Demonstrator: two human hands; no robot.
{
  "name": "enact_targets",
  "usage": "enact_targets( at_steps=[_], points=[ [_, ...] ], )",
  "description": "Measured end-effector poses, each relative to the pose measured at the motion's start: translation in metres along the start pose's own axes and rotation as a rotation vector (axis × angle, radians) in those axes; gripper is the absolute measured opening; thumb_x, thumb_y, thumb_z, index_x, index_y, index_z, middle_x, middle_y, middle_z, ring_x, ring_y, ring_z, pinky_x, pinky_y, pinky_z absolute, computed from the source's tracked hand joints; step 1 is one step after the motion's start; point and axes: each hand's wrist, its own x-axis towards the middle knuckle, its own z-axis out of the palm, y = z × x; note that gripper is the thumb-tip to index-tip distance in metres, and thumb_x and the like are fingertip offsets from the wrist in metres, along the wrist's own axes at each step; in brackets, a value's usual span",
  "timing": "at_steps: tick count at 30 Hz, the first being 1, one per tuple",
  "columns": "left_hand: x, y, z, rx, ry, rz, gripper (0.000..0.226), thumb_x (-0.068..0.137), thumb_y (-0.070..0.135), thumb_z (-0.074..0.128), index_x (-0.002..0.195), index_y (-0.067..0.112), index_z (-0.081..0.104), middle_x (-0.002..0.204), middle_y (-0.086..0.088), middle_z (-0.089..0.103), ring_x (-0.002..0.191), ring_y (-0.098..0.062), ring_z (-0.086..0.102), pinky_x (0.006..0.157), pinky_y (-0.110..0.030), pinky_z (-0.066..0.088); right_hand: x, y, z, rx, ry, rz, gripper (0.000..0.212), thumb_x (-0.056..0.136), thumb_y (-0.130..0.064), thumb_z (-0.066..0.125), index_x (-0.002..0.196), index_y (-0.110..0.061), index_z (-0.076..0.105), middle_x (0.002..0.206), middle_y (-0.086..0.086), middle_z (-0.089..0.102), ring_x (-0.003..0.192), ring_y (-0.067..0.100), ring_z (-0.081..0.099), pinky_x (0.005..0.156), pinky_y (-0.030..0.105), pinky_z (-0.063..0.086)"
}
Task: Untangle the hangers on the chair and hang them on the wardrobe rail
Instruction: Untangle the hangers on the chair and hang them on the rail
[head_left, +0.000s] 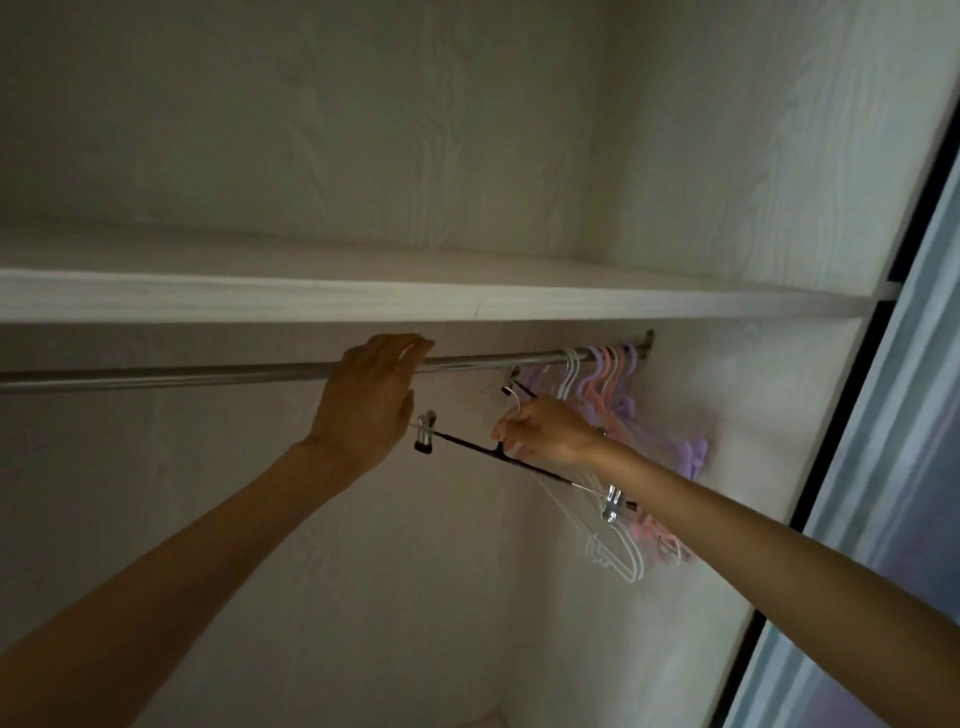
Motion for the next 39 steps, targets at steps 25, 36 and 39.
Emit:
enact_targets(
  at_steps=[25,36,39],
  points=[
    [0.032,0.014,0.032,0.421,-0.33,-0.203,0.02,0.092,0.009,0.054,0.109,0.017,0.059,0.104,0.0,0.058,0.096,-0.016,0.053,0.069,-0.025,0.035,0.049,0.022,-0.033,-0.13,0.162,0.119,0.039,0.092,-0.032,0.054,0.082,0.002,0.07,0.082,0.016,0.072,0.075,0.025,0.067,0.079,0.037,0.054],
    [0.05,0.029,0.02,0.471,-0.433,-0.151,0.026,0.087,0.0,0.055,0.11,0.012,0.053,0.11,-0.004,0.056,0.101,-0.017,0.056,0.071,-0.024,0.034,0.058,0.015,-0.048,-0.559,0.336,-0.195,0.034,0.091,-0.023,0.055,0.125,-0.023,0.057,0.123,0.004,0.063,0.111,0.023,0.059,0.086,0.031,0.047],
    [0.052,0.032,0.02,0.481,-0.451,-0.152,0.028,0.088,0.0,0.053,0.113,0.011,0.053,0.113,-0.006,0.056,0.103,-0.019,0.056,0.079,-0.025,0.04,0.062,0.029,-0.044,-0.573,0.408,-0.218,0.034,0.088,-0.013,0.054,0.12,-0.021,0.061,0.114,0.006,0.068,0.105,0.025,0.062,0.082,0.034,0.05]
  ],
)
